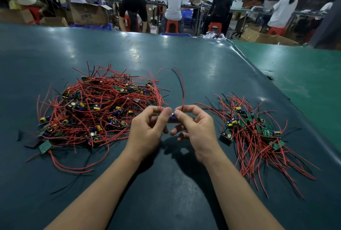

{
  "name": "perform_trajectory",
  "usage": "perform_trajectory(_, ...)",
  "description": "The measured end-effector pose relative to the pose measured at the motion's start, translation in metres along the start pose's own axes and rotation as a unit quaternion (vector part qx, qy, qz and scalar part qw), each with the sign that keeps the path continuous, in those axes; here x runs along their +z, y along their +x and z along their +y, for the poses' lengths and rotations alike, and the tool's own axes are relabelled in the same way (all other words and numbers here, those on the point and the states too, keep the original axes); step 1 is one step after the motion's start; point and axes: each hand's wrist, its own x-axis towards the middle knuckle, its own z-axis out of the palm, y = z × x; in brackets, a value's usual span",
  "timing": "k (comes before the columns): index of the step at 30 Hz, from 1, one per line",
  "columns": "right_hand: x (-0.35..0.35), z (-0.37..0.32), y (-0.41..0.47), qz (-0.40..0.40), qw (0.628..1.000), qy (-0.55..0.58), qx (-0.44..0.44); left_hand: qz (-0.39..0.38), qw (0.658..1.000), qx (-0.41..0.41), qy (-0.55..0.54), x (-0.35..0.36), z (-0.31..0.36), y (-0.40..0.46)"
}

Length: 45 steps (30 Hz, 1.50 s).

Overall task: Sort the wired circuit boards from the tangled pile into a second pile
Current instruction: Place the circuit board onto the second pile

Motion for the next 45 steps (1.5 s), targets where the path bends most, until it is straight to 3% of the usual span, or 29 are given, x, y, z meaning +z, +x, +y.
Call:
perform_trajectory(5, 0.001, 0.006, 0.002, 0.018, 0.999, -0.033, -0.018, -0.022, 0.998, 0.0, -0.057, -0.001, -0.003, 0.0)
perform_trajectory(10, -0.007, 0.006, 0.01, 0.111, 0.985, -0.108, -0.073, -0.021, 0.998, -0.021, -0.046, 0.003, -0.002, -0.001)
perform_trajectory(14, -0.014, 0.001, 0.016, 0.174, 0.98, -0.052, -0.08, -0.025, 0.995, -0.039, -0.088, 0.005, 0.0, -0.002)
perform_trajectory(21, -0.015, 0.001, 0.024, 0.22, 0.967, 0.13, -0.002, -0.028, 0.992, -0.044, -0.116, 0.009, 0.0, -0.002)
perform_trajectory(27, -0.023, 0.0, 0.026, 0.246, 0.954, 0.17, -0.006, -0.019, 0.99, -0.041, -0.136, 0.007, 0.0, -0.002)
perform_trajectory(31, -0.027, -0.005, 0.026, 0.22, 0.962, 0.162, 0.023, 0.02, 0.987, -0.053, -0.154, 0.005, -0.003, 0.003)
perform_trajectory(34, -0.017, -0.005, 0.018, 0.085, 0.992, 0.057, 0.072, 0.027, 0.983, -0.062, -0.17, 0.005, -0.004, 0.006)
perform_trajectory(37, -0.003, 0.001, 0.007, -0.02, 0.996, -0.003, 0.085, -0.009, 0.986, -0.06, -0.154, 0.006, -0.003, 0.004)
perform_trajectory(45, -0.004, 0.001, 0.013, 0.094, 0.993, 0.041, 0.057, -0.052, 0.986, -0.076, -0.139, 0.008, 0.0, 0.002)
